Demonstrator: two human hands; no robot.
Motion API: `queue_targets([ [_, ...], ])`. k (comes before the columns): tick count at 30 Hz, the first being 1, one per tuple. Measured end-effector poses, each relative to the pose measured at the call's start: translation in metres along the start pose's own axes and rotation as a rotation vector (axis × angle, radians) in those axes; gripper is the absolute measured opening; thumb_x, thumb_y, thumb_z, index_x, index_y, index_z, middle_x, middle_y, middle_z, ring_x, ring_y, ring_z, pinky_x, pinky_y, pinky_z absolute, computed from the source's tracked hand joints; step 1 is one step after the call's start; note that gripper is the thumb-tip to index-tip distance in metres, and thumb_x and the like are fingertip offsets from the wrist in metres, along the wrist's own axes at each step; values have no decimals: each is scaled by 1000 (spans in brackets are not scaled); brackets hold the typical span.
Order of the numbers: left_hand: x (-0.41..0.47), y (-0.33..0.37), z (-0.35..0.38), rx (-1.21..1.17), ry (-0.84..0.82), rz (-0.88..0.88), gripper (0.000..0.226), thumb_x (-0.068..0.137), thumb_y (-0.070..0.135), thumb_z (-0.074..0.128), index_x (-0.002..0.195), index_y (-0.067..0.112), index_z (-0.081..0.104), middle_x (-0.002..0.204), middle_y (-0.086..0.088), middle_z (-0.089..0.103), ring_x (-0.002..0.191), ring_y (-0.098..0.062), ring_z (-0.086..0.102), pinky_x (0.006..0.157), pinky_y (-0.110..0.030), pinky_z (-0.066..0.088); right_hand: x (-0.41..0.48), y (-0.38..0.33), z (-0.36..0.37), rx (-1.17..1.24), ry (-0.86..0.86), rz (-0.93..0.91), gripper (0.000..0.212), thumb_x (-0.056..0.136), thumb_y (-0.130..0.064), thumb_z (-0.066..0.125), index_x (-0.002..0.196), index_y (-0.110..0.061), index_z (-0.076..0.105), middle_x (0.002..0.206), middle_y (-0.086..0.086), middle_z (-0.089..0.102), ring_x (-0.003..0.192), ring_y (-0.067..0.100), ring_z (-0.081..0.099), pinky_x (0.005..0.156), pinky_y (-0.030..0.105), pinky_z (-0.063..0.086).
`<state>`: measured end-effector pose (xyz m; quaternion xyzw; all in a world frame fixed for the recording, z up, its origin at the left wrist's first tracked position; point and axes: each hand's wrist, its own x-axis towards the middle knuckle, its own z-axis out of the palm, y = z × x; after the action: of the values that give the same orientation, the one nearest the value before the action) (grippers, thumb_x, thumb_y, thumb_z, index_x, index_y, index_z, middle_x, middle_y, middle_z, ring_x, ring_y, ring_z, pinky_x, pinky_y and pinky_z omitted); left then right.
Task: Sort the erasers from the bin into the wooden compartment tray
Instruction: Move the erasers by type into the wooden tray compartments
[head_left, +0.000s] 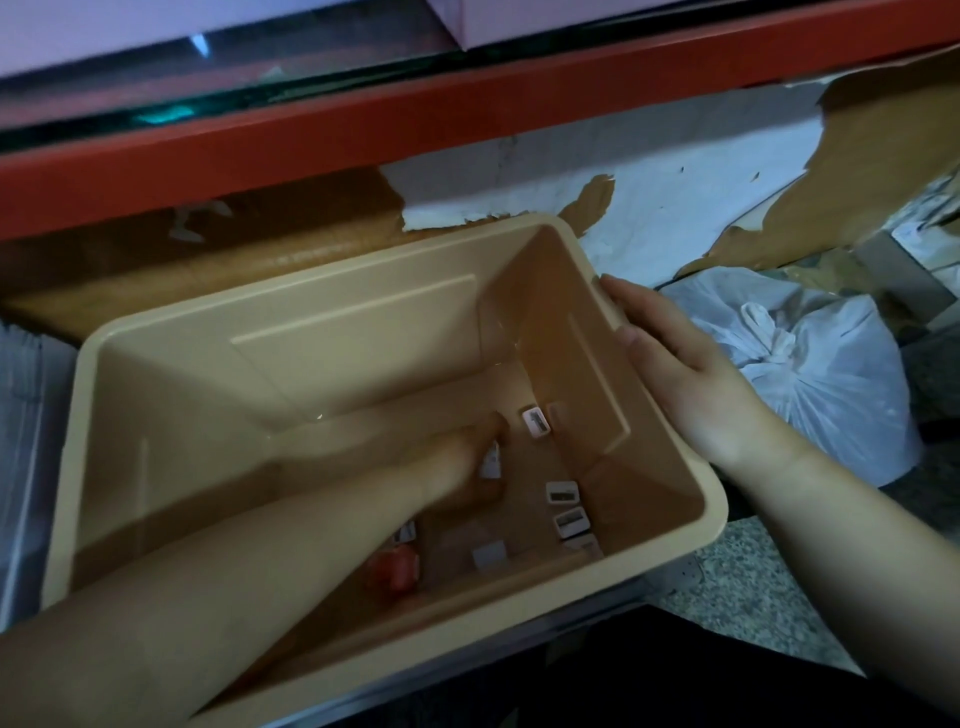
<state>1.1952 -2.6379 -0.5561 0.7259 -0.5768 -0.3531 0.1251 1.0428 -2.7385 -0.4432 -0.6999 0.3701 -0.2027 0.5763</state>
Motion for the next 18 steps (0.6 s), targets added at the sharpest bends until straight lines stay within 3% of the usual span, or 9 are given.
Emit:
queue_targets([
  [2,2,5,3,54,-99,67,39,83,26,55,120,14,51,125,-4,52,116,-20,48,90,-20,30,0,1,0,1,-4,0,30,96,-12,36,114,-35,41,91,-25,51,72,-26,53,62,-4,39],
  [3,3,11,7,72,-130,104,38,85,24,59,121,13,52,128,-3,51,115,-16,47,87,-18,28,0,1,0,3,-4,0,30,96,-12,36,114,-35,42,91,-24,51,72,-25,53,62,-4,39],
  [6,9,33,23,57,-126,167,44,83,37,64,115,9,55,120,-5,57,98,-10,48,69,-14,25,1,2,0,7,-2,-6,30,96,-11,36,114,-35,42,91,-23,52,72,-26,52,63,-4,39],
  [11,18,34,31,151,-55,137,53,77,44,67,117,14,51,116,-4,57,105,-22,54,83,-29,40,1,4,0,-5,-8,-16,31,96,-11,36,113,-36,42,92,-25,51,74,-25,53,64,-4,39],
  [18,17,32,31,281,12,146,52,78,48,63,120,19,51,124,-1,52,109,-21,51,82,-28,38,2,4,-1,-23,-10,-25,30,95,-11,36,113,-36,42,94,-26,50,76,-25,52,66,-4,39],
])
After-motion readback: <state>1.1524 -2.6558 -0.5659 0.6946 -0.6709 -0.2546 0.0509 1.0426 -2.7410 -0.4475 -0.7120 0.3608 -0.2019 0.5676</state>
